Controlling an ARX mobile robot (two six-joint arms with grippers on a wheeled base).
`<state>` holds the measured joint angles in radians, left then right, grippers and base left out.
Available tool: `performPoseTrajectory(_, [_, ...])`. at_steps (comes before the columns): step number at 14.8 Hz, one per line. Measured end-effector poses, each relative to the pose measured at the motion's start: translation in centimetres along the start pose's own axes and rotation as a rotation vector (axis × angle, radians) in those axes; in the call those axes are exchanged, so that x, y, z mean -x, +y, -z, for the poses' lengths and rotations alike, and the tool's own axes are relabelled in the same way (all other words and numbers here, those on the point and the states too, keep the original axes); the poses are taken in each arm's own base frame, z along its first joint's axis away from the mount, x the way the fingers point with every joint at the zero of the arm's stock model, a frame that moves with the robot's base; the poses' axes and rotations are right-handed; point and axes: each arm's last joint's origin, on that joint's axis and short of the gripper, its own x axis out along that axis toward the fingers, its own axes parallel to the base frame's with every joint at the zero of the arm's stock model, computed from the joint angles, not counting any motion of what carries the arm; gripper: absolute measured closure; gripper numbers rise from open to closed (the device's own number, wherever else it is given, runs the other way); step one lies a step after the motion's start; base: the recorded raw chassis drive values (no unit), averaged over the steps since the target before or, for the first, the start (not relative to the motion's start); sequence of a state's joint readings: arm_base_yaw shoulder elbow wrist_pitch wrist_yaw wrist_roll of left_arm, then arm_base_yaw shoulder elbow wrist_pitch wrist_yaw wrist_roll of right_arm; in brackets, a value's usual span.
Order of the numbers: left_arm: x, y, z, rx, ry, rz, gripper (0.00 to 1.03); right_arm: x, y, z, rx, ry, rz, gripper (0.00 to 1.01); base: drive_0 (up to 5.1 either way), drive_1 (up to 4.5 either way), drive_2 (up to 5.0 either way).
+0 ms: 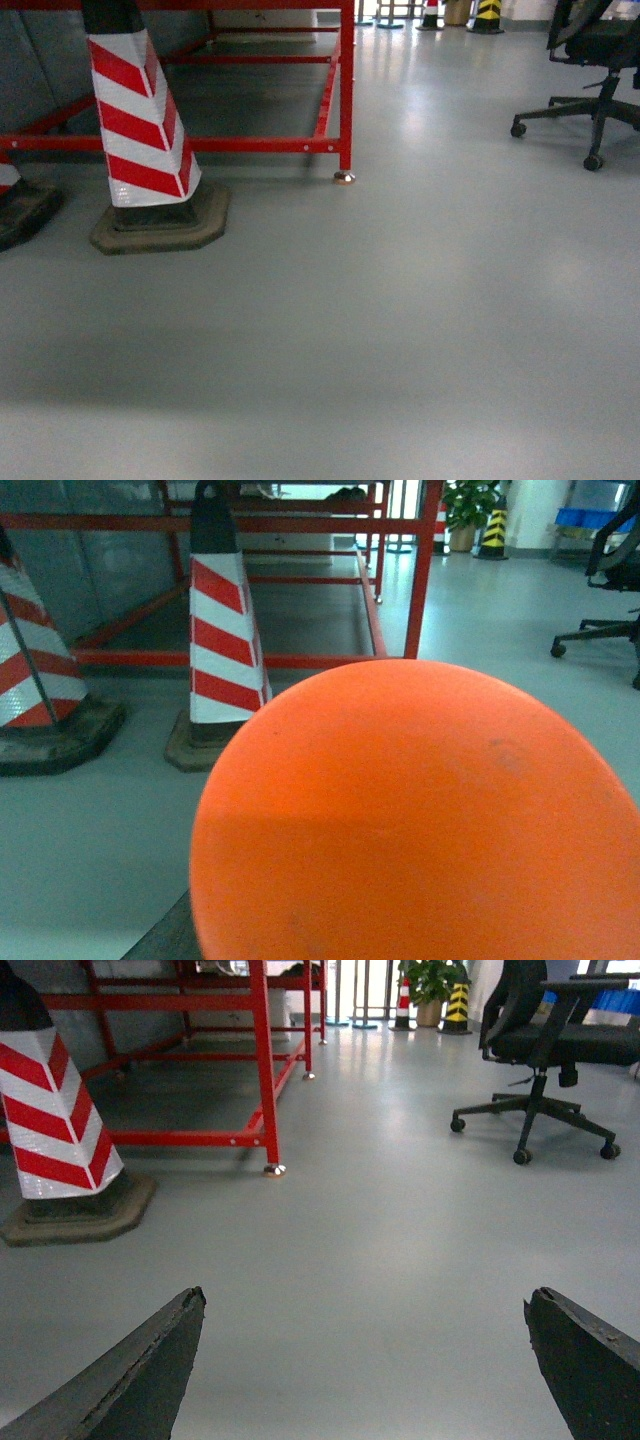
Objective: Pick capacitor and pack into box
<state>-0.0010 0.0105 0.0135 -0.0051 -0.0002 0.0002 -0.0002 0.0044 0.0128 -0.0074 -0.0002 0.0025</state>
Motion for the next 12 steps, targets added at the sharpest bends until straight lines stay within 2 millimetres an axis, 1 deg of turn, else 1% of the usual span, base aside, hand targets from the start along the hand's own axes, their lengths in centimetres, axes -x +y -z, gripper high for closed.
performPoseTrajectory(12, [0.00, 0.00, 0.01, 0.000, 0.001, 0.000, 0.59, 0.00, 0.00, -0.02, 0.000, -0.002, 0.000, 0.03, -5.0, 2.45, 2.5])
